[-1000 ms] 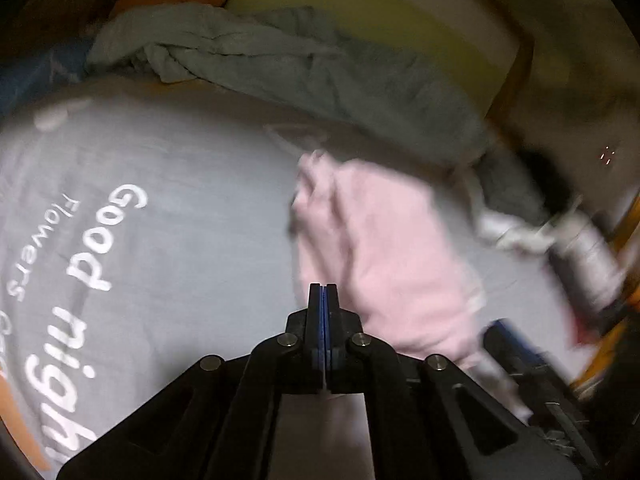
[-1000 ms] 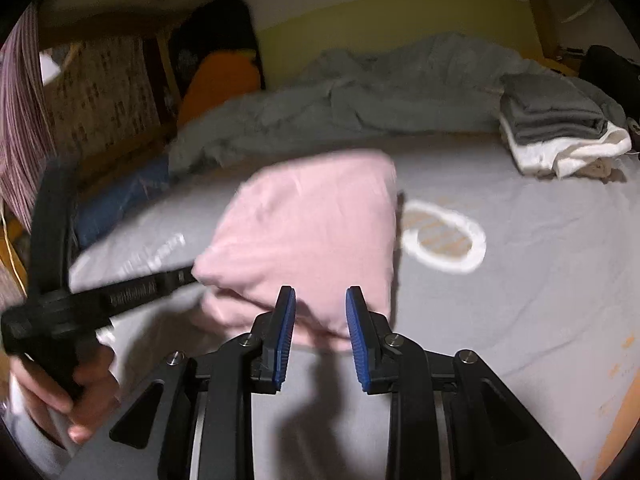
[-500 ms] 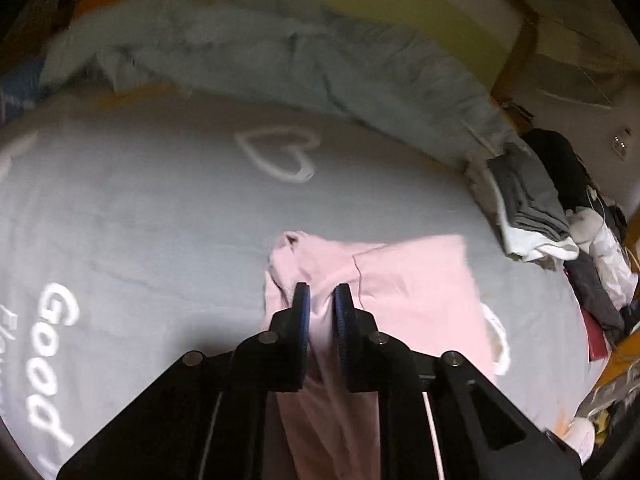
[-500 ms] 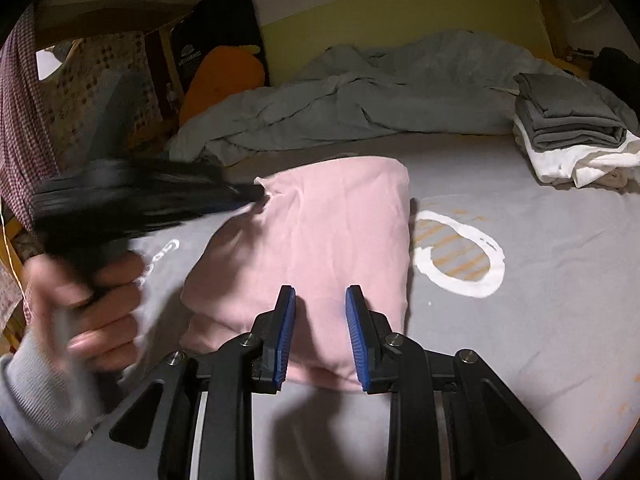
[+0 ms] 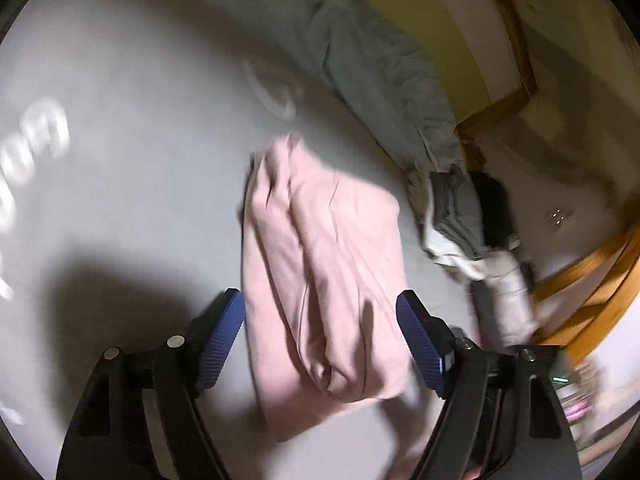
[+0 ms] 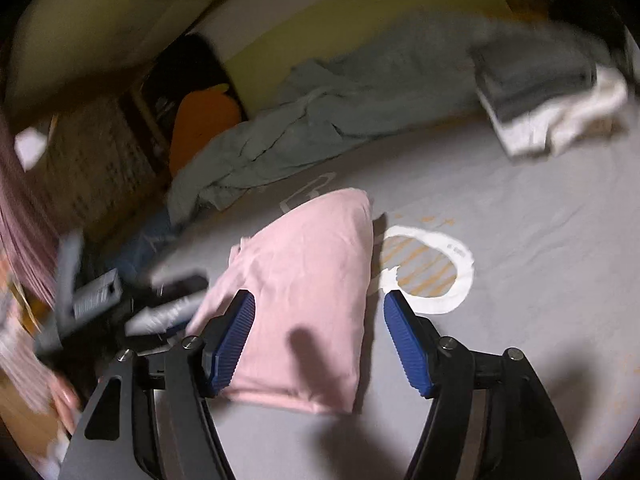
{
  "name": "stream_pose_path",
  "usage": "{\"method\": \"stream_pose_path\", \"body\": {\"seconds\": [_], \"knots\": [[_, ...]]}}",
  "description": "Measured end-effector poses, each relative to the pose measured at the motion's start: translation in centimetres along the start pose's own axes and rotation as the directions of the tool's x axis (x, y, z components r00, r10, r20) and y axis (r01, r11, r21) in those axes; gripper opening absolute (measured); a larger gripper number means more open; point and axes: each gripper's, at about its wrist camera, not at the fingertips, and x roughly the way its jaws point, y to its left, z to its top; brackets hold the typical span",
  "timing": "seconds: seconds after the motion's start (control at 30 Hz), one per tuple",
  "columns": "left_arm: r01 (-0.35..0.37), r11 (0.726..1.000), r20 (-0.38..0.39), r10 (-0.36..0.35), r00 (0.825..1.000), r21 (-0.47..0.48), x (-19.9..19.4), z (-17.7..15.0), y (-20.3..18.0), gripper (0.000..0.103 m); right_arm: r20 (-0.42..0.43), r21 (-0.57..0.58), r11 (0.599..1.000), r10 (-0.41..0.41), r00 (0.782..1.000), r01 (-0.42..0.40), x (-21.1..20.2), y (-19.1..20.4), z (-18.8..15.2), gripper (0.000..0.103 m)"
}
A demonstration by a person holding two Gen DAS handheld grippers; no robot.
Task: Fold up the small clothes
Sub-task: 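Grasp the folded pink shirt with both tools and lift it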
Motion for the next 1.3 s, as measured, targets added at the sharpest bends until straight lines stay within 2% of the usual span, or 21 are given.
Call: {"method": "stream_pose_path", "body": {"seconds": [0.07,0.13,0.17,0.2,0.23,0.27,0.3,0.33,0.37,0.47,0.57,0.67,0.77,0.8,0.87,0.97,1.07,1.17,1.23,1.3], "knots": [[0.012,1.0,-0.003,-0.012,1.0,-0.015,0.4,-0.1,0.4,0.076,-0.046,0.083,0.996,0.048,0.998,-0.044,1.2,-1.3,0.2,0.068],[0.009,1.0,-0.004,-0.009,1.0,0.03,0.6,-0.4,-0.2,0.075,-0.086,0.147,0.987,0.075,0.993,-0.061,2.7,-2.6,0.1,0.068],[-0.003,0.998,0.0,0.003,1.0,0.057,0.9,-0.6,-0.5,0.071,-0.086,0.143,0.988,0.075,0.993,-0.062,2.9,-2.6,0.0,0.068],[-0.022,0.996,0.007,0.022,1.0,0.085,1.2,-0.8,-0.8,0.046,-0.086,0.111,0.992,0.078,0.993,-0.068,3.3,-2.2,0.0,0.068],[-0.055,0.992,0.006,0.055,0.998,0.112,1.8,-0.9,-1.0,0.033,-0.095,0.092,0.993,0.08,0.992,-0.072,3.8,-2.0,0.0,0.066],[-0.096,0.988,0.027,0.094,0.995,0.124,1.9,-1.1,-1.1,0.03,-0.112,0.069,0.994,0.088,0.99,-0.08,4.4,-1.6,0.0,0.047],[-0.124,0.983,0.049,0.118,0.992,0.138,1.8,-1.4,-1.6,0.025,-0.14,0.063,0.993,0.105,0.984,-0.097,5.1,-1.5,0.0,0.036],[-0.144,0.974,0.073,0.134,0.988,0.172,1.6,-1.5,-2.5,0.022,-0.133,0.072,0.993,0.105,0.986,-0.096,5.2,-1.5,0.1,0.03],[-0.166,0.962,0.102,0.146,0.984,0.216,1.3,-1.7,-3.7,0.022,-0.121,0.073,0.992,0.112,0.986,-0.103,5.0,-1.4,0.2,0.025],[-0.163,0.93,0.14,0.122,0.983,0.329,0.9,-1.7,-7.6,0.021,-0.088,-0.001,0.998,0.055,0.995,-0.055,3.4,-0.1,0.9,0.023],[-0.097,0.902,0.141,0.04,0.989,0.42,1.6,-0.6,-12.4,0.021,-0.026,-0.053,0.998,0.014,1.0,-0.015,0.0,0.7,3.8,0.023],[-0.017,0.865,0.143,-0.063,0.988,0.501,3.7,1.1,-18.4,0.021,0.067,-0.114,0.993,-0.023,0.998,0.031,-4.2,0.3,8.8,0.023],[0.034,0.82,0.159,-0.152,0.976,0.572,7.0,2.7,-23.9,0.022,0.173,-0.182,0.976,-0.087,0.981,0.118,-7.7,-0.6,14.3,0.023],[0.045,0.808,0.159,-0.17,0.972,0.587,8.4,3.2,-25.5,0.022,0.219,-0.193,0.968,-0.115,0.969,0.159,-8.8,-1.3,16.5,0.023],[0.07,0.787,0.153,-0.206,0.967,0.613,11.2,4.2,-28.2,0.023,0.274,-0.201,0.956,-0.152,0.95,0.211,-10.2,-2.3,18.8,0.023],[0.079,0.763,0.145,-0.222,0.964,0.641,15.1,5.3,-31.0,0.024,0.337,-0.195,0.942,-0.197,0.921,0.273,-11.1,-5.2,22.5,0.023],[0.078,0.757,0.126,-0.208,0.97,0.649,19.2,6.4,-32.8,0.024,0.358,-0.172,0.937,-0.23,0.905,0.305,-10.8,-7.9,24.5,0.023],[0.048,0.743,0.126,-0.176,0.976,0.668,22.4,6.3,-33.4,0.024,0.376,-0.138,0.934,-0.259,0.889,0.331,-9.8,-11.5,26.1,0.023],[0.027,0.737,0.127,-0.153,0.98,0.675,24.8,6.3,-33.6,0.024,0.372,-0.117,0.935,-0.271,0.888,0.335,-9.2,-13.9,26.8,0.023],[0.019,0.744,0.125,-0.138,0.983,0.668,26.5,6.4,-33.0,0.025,0.349,-0.101,0.939,-0.276,0.896,0.329,-8.3,-15.9,27.5,0.023]]}}
